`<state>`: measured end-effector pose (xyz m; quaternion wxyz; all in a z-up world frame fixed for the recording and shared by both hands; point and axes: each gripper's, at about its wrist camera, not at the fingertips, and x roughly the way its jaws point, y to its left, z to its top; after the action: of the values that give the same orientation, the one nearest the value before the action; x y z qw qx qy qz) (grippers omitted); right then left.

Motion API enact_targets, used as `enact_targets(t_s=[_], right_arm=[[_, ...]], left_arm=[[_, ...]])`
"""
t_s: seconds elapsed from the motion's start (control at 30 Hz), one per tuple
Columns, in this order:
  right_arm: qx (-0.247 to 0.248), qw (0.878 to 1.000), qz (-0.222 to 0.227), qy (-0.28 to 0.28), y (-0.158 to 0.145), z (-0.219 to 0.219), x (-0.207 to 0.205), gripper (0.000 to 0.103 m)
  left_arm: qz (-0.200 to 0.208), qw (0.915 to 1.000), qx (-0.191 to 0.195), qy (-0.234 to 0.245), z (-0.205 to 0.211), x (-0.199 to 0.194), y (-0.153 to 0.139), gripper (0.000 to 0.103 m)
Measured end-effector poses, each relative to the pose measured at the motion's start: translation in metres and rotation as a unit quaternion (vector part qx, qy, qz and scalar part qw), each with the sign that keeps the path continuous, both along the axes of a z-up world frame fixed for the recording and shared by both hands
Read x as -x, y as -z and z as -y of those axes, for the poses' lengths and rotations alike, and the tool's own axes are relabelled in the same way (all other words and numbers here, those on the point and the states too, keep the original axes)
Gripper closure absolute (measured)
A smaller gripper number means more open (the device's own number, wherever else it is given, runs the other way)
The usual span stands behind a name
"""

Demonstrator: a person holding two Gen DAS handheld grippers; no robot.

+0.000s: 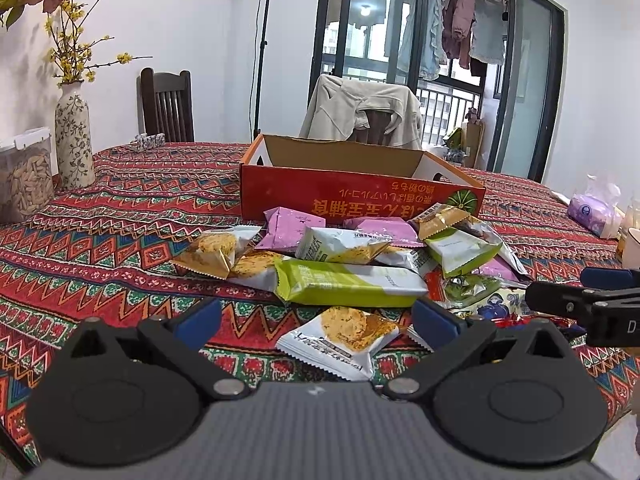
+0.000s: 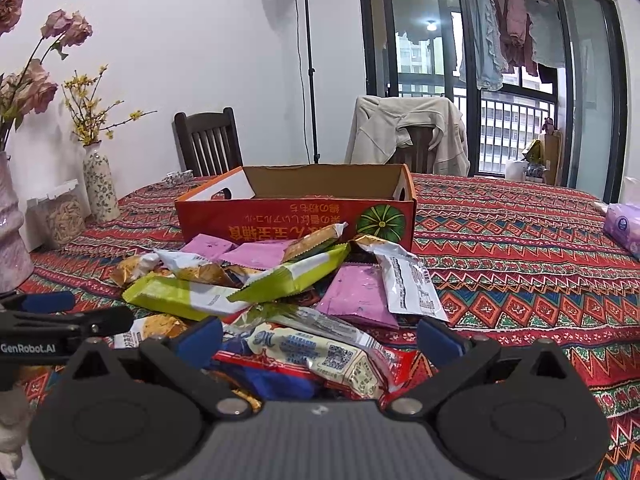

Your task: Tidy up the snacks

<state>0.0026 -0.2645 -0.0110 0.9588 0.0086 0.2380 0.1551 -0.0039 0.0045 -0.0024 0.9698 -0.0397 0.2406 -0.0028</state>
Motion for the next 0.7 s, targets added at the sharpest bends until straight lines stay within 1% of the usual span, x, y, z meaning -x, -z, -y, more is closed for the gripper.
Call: enact_targets(t_s=[0.7], right_arm=[[0.001, 1.0, 0.0, -0.001, -0.0022, -0.0025, 0.0029, 0.0]], left_arm=[[0.003, 1.0, 0.007, 0.0, -0.0022, 0.0037, 0.0007, 0.0]])
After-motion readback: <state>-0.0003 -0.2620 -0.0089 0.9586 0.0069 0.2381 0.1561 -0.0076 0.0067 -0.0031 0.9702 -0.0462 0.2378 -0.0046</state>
